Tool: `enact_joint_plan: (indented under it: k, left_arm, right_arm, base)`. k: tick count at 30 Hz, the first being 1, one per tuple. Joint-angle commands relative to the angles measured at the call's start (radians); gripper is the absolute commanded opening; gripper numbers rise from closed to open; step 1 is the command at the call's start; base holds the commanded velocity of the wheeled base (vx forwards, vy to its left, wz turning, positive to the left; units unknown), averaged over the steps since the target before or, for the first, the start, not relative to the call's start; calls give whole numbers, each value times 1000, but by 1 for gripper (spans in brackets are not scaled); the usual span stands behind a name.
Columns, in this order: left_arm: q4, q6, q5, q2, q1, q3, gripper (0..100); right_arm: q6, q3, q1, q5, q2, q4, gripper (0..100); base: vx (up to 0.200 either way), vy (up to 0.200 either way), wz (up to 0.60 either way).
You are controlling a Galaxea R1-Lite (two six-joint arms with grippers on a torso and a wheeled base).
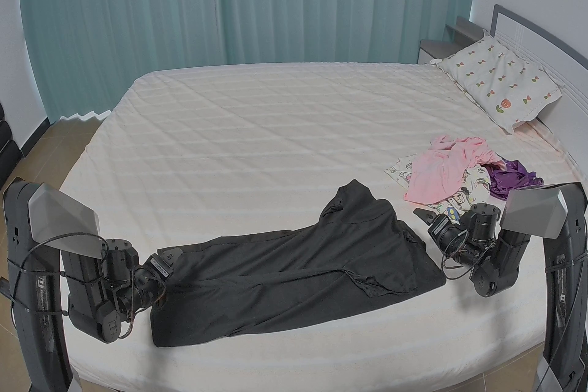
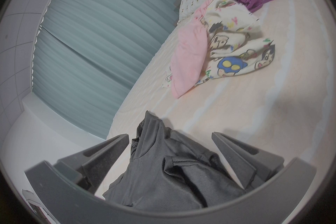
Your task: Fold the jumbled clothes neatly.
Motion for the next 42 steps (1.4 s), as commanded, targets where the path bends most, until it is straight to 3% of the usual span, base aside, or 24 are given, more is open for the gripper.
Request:
enact_joint_plan:
  k: [1,3,8,15,28,29,37,42]
  left_arm:
    - [-15,10,3,-5,24,-41,100]
    - [-8,27,3,-8,30,-61,100]
    - [143,214,18,-8,79,-187,100]
    - [353,242,9,9,110,-357,100]
    - [376,243,1,90,107,-377,100]
    - [379,243,1,94,107,-379,0]
    - [376,236,17,104,125,-456,0]
    - [373,118,72,94,142,-511,0]
  right_arm:
    - [-1,0,5,1,0,-1,100]
    - [-1,0,5,1,0,-1,100]
    - [-2,0,9,1,6,1,100]
    - [-4,0,18,-1,11,-1,100]
    - [-5,-8,20,-1,15,-1,100]
    - [-7,-8,20,-1,15,1,100]
    - [-56,0,35,-4,-2,2,100]
    - [-122,-42,63,-7,-32,61,100]
  base:
    - [0,0,0]
    - [0,0,0]
    - [0,0,0]
    - [0,0,0]
    - [0,0,0]
    - [0,0,0]
    - [0,0,0]
    - [0,0,0]
